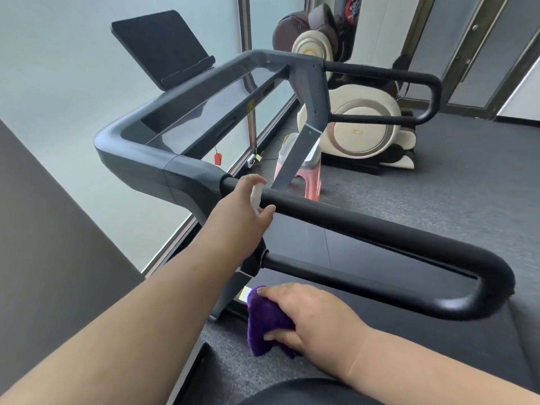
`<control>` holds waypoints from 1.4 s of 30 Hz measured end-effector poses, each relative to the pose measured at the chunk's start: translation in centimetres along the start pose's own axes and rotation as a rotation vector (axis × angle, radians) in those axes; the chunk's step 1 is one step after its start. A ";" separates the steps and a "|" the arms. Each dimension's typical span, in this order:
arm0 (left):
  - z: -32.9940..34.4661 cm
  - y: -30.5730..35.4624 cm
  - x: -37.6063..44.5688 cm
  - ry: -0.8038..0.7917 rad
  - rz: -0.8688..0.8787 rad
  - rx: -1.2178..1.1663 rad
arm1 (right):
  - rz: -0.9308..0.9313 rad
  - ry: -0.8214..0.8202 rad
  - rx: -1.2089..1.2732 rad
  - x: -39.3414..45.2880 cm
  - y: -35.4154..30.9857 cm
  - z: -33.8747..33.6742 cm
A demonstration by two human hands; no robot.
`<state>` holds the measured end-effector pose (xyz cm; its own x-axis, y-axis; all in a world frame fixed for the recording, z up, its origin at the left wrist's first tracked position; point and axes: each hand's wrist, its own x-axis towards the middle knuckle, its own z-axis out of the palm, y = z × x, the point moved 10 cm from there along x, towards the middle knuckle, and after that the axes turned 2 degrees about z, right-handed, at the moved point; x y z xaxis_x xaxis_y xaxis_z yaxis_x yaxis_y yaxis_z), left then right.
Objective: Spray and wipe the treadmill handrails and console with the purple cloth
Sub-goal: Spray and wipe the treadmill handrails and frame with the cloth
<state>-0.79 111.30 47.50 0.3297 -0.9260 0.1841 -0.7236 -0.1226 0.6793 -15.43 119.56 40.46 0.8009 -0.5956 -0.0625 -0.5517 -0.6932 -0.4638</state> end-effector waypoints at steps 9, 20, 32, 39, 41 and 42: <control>0.6 1.7 -1.0 -0.015 0.008 0.038 | 0.055 0.001 0.014 -1.4 1.5 -1.2; 5.8 8.4 -4.1 -0.109 0.181 0.113 | 0.177 0.346 0.201 -7.9 6.7 -6.2; 9.7 14.5 -6.8 -0.065 0.171 0.175 | 0.095 0.273 0.162 -13.6 10.3 -9.2; 13.6 19.1 -9.5 -0.088 0.211 0.236 | 0.028 0.309 0.161 -17.5 13.0 -11.2; 14.3 19.7 -9.8 -0.081 0.191 0.233 | 0.005 0.325 0.173 -18.6 13.7 -11.8; 14.5 19.9 -10.0 -0.070 0.180 0.225 | -0.008 0.334 0.175 -19.2 14.1 -12.1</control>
<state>-27.28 112.95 48.93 0.1469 -0.9615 0.2320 -0.8855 -0.0234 0.4640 -41.34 116.32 45.80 0.6688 -0.7101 0.2200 -0.4748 -0.6358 -0.6086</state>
